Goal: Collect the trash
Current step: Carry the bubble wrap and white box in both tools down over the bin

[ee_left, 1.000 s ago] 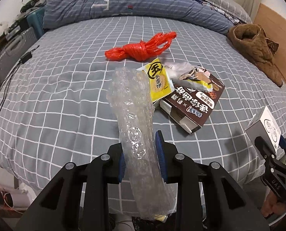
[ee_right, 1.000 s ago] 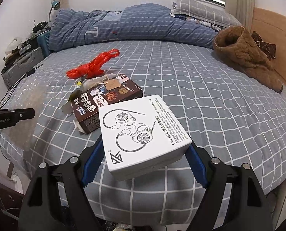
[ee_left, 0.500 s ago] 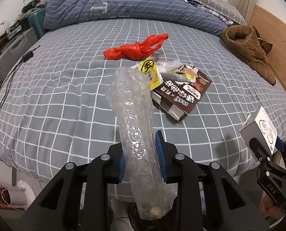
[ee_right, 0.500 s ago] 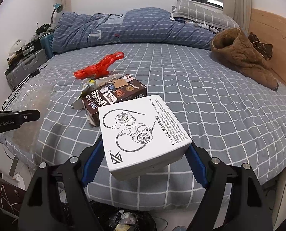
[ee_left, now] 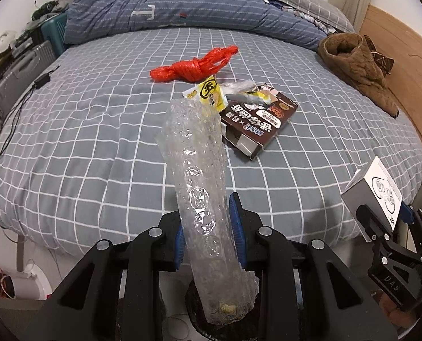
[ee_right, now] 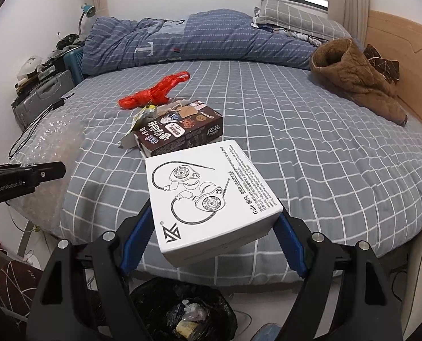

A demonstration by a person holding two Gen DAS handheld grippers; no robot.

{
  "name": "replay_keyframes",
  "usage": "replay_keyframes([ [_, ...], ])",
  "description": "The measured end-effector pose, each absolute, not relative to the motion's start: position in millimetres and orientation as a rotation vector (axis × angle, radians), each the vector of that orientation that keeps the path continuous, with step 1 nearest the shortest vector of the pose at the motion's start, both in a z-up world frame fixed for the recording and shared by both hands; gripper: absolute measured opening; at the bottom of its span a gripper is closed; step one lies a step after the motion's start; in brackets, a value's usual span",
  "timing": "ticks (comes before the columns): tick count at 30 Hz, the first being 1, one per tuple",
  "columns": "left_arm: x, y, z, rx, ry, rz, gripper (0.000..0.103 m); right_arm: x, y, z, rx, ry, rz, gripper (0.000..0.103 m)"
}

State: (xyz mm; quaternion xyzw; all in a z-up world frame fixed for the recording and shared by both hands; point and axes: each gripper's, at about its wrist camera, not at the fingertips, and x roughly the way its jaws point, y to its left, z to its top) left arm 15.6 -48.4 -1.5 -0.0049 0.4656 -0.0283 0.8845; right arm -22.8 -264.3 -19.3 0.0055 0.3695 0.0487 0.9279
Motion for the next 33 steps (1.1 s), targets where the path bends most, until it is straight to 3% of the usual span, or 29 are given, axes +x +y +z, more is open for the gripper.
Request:
replay_keyframes([
  [33,-86.6,-67.2,-35.8,0.006,0.991,-0.123,0.027,-120.6,-240.5,-37.1,-0.005,0.797,0.111,0.076],
])
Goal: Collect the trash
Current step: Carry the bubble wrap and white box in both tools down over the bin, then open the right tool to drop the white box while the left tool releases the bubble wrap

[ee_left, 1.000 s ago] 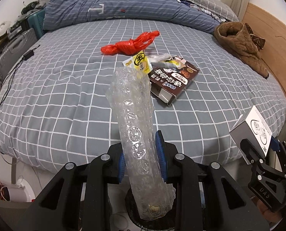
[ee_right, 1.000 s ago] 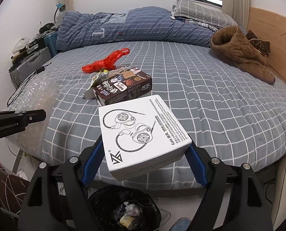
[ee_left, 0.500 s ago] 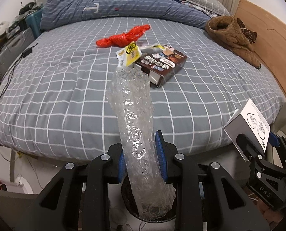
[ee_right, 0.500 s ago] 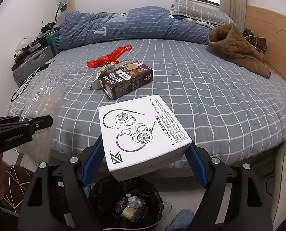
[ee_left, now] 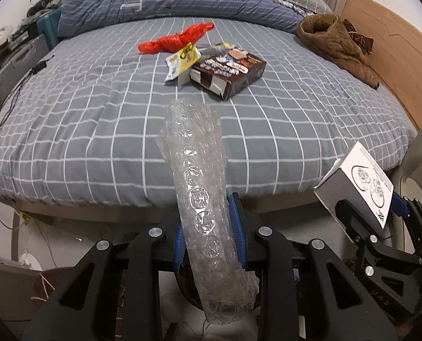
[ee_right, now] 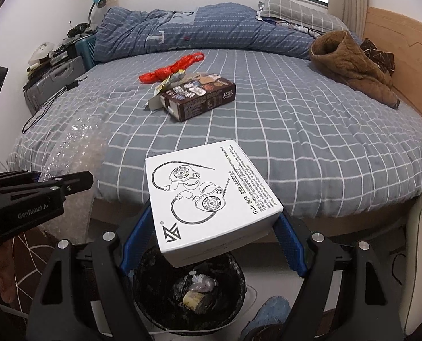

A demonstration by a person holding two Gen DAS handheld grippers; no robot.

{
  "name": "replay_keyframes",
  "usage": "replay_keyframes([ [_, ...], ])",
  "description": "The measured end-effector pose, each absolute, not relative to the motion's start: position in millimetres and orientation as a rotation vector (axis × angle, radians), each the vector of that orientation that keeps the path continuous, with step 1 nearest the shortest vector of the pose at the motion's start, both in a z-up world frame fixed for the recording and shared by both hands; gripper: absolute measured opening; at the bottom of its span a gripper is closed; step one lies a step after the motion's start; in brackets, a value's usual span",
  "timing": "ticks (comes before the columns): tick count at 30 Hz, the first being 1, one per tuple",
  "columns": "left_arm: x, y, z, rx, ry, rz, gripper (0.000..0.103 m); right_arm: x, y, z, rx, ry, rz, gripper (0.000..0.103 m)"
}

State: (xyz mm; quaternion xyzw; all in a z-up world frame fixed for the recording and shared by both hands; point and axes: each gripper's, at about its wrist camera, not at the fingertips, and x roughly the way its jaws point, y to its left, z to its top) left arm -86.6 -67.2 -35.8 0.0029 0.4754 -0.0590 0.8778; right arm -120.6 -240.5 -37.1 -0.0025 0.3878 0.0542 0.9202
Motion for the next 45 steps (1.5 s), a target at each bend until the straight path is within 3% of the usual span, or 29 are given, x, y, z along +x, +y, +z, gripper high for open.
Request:
replay_keyframes([
  [22,-125.3,-67.6,-103.3,0.005,1.063,-0.129,0.027,-153.1,-226.1,-91.8,0.007,0.885,0.12,0.076],
  [45,-91.0,-51.2,-199.9,-0.01,1.236,-0.095,0.027,-121.3,-215.9,-195.8,0.022,1.141,0.111,0.076],
])
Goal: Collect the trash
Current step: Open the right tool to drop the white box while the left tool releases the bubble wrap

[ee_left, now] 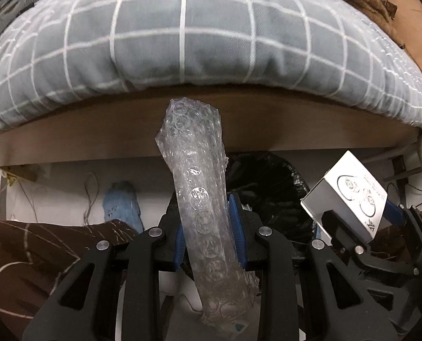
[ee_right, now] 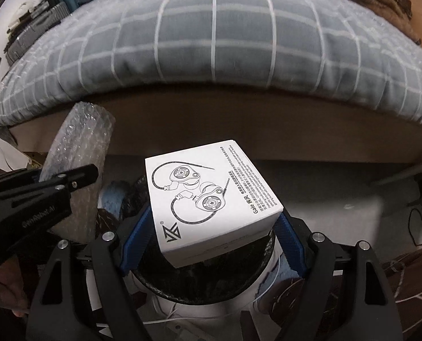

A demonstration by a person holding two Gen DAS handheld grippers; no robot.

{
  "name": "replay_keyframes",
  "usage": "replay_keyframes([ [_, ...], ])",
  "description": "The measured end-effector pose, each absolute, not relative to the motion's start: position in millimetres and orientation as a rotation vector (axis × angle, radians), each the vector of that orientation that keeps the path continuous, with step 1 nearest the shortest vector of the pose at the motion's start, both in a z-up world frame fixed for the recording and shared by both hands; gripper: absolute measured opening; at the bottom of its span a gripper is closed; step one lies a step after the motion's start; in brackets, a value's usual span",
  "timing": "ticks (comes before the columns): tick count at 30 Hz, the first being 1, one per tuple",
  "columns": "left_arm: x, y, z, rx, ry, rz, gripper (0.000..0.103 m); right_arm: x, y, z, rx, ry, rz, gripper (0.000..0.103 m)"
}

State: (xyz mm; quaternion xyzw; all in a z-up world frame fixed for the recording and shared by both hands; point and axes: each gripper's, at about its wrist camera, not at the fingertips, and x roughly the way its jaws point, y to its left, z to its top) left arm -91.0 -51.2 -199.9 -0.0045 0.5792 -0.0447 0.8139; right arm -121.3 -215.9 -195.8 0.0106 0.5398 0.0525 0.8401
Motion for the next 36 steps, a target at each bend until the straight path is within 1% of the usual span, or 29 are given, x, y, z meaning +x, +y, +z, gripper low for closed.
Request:
replay_keyframes([
  [8,-82.9,-32.9,-212.9,-0.03,1.261,-0.056,0.027,-110.4,-199.1,-212.9,0.015,1.192,0.137,0.076],
  [15,-83.8,-28.4,-212.3,-0.043,1.256,-0.038,0.027,-105.1,-188.6,-215.9,-0.005,1.197,0.164,0.078],
  [16,-83.6,-28.9,-212.5,-0.043,1.257,-0.038,0.027,-104.4,-189.6,-215.6,-0.008,1.198,0.158,0.08],
  [18,-82.8,-30.4,-213.7,-0.039,1.261,-0.041,0.027,-104.6,-192.3,-216.5,-0.012,1.193,0.13,0.091],
  [21,-83.3,-39.2,-212.5,-0.035,1.264,-0.057,0.027,-105.6,-204.9,-211.1,-0.007,1.176,0.088,0.094],
  [36,-82.1,-114.6,-203.0,0.027,1.251,-0.196,0.027,-121.2,-280.6,-186.3,0.025,1.104,-0.11,0.095],
])
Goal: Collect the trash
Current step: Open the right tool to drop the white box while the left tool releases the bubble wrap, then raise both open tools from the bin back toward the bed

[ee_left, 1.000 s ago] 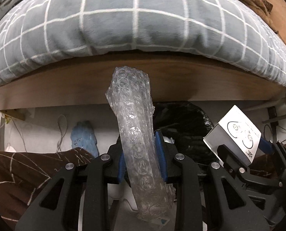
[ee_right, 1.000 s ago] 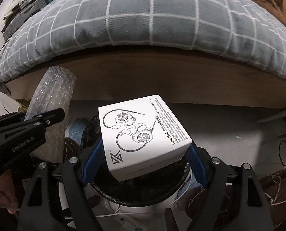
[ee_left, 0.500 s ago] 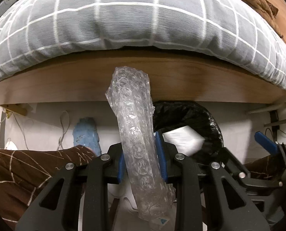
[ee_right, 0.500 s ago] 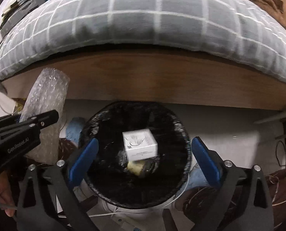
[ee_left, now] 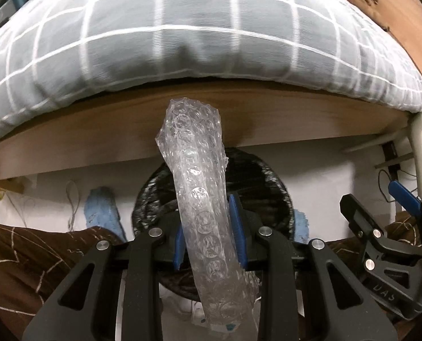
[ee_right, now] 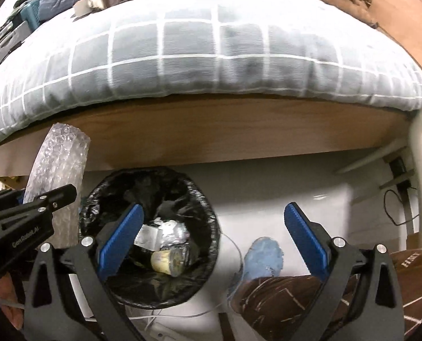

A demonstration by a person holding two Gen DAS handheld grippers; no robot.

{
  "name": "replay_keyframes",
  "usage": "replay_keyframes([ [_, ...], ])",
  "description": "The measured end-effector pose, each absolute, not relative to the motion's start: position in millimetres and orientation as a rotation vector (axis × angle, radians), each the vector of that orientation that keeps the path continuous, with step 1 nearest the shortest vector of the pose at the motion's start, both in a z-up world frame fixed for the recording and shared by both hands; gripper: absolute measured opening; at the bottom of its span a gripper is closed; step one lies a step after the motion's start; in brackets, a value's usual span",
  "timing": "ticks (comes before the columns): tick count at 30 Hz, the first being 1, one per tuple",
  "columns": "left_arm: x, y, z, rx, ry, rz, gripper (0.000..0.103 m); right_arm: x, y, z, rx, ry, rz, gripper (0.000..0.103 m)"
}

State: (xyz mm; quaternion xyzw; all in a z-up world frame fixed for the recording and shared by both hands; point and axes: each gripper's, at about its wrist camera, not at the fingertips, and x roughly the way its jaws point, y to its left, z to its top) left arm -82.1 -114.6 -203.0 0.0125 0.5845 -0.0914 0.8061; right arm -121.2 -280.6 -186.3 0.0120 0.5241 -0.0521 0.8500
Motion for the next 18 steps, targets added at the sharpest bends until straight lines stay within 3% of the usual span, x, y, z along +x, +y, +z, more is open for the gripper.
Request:
replay_keyframes([
  [11,-87.0,-146.4,-211.2,0.077,1.269,-0.234,0.03,-131.2,-319.5,-183.1,0.098,1.094,-0.156,0.095],
  [14,-86.9,-147.0,-216.2,0.091,1.265,-0.22,0.043,-128.7,-318.6,-185.6,0.097,1.099,-0.147,0.095],
  [16,-86.6,-143.9,-215.5,0.094,1.251,-0.206,0.06,-127.0,-317.1,-186.2,0.093,1.101,-0.142,0.095],
  [18,-86.6,-139.8,-216.1,0.095,1.241,-0.199,0.067,-126.2,-314.8,-185.9,0.089,1.099,-0.139,0.095],
])
